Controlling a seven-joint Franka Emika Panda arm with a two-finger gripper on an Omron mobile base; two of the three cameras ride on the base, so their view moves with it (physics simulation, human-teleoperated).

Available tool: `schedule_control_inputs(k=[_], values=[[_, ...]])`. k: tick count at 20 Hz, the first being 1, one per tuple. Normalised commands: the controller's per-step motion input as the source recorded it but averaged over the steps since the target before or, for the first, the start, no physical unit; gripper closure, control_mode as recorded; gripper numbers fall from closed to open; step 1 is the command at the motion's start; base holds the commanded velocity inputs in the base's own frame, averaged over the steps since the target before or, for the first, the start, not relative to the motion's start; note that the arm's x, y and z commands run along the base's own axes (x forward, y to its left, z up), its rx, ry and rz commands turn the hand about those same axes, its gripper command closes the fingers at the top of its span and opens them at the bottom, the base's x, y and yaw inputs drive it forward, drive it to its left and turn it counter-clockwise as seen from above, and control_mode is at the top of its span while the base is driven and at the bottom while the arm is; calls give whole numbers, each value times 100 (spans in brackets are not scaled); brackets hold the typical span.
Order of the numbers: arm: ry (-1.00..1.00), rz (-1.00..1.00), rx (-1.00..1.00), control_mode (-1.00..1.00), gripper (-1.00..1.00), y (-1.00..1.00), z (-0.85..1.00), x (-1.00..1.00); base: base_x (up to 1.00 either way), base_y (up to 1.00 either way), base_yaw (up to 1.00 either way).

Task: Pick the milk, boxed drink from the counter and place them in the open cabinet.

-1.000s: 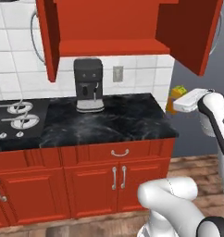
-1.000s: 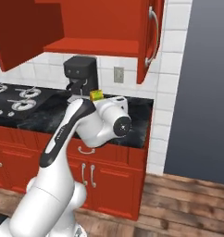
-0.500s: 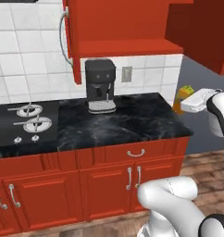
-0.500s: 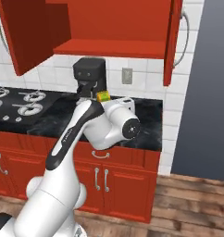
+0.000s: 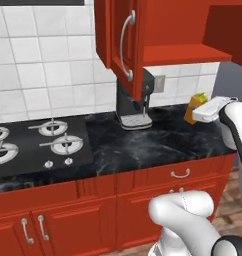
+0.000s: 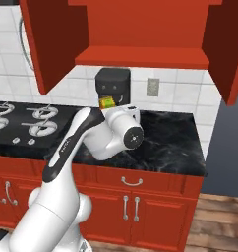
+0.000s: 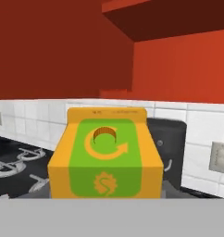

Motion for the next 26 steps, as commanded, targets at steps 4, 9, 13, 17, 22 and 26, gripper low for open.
schedule_control_inputs(k=[4, 9, 13, 17, 22, 26], values=[[0, 0, 0, 100, 100, 0, 0, 0, 54, -15, 3], [0, 0, 0, 100, 100, 0, 0, 0, 45, -17, 3], [0, 0, 0, 100, 100, 0, 0, 0, 22, -20, 0], [0, 0, 0, 100, 100, 0, 0, 0, 13, -37, 0], [0, 0, 0, 100, 100, 0, 0, 0, 50, -17, 0], [0, 0, 0, 100, 100, 0, 0, 0, 36, -8, -1]])
